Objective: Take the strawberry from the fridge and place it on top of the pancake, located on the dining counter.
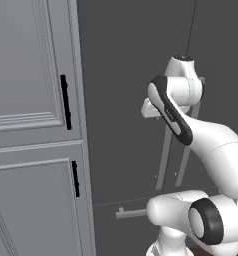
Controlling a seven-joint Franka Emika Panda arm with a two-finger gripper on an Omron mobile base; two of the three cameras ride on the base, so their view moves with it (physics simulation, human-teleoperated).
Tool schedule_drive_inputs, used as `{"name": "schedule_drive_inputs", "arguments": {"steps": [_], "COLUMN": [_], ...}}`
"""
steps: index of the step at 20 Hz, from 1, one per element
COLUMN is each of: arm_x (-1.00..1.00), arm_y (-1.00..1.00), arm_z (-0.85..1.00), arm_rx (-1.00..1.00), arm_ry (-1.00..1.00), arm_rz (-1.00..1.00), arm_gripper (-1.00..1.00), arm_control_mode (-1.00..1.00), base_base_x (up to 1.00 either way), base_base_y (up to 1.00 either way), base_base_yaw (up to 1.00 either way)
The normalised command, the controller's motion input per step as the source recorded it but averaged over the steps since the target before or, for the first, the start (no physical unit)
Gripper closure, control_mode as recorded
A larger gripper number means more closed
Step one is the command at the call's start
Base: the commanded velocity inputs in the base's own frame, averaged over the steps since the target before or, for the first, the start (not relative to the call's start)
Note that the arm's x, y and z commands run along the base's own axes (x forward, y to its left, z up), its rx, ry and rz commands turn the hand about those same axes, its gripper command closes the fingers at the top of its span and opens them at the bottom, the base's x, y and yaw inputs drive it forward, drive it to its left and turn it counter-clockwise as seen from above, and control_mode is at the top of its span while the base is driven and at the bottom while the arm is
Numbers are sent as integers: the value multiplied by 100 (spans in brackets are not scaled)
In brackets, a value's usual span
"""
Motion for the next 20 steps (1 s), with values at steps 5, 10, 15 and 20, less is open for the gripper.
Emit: {"name": "schedule_drive_inputs", "arguments": {"steps": [5, 10, 15, 20], "arm_x": [0, 0, 0, 0], "arm_y": [0, 0, 0, 0], "arm_z": [0, 0, 0, 0], "arm_rx": [0, 0, 0, 0], "arm_ry": [0, 0, 0, 0], "arm_rz": [0, 0, 0, 0], "arm_gripper": [-100, -100, -100, -100], "arm_control_mode": [100, 100, 100, 100], "base_base_x": [-26, -54, -14, -22], "base_base_y": [0, -33, -31, -30], "base_base_yaw": [0, 0, 0, 0]}}
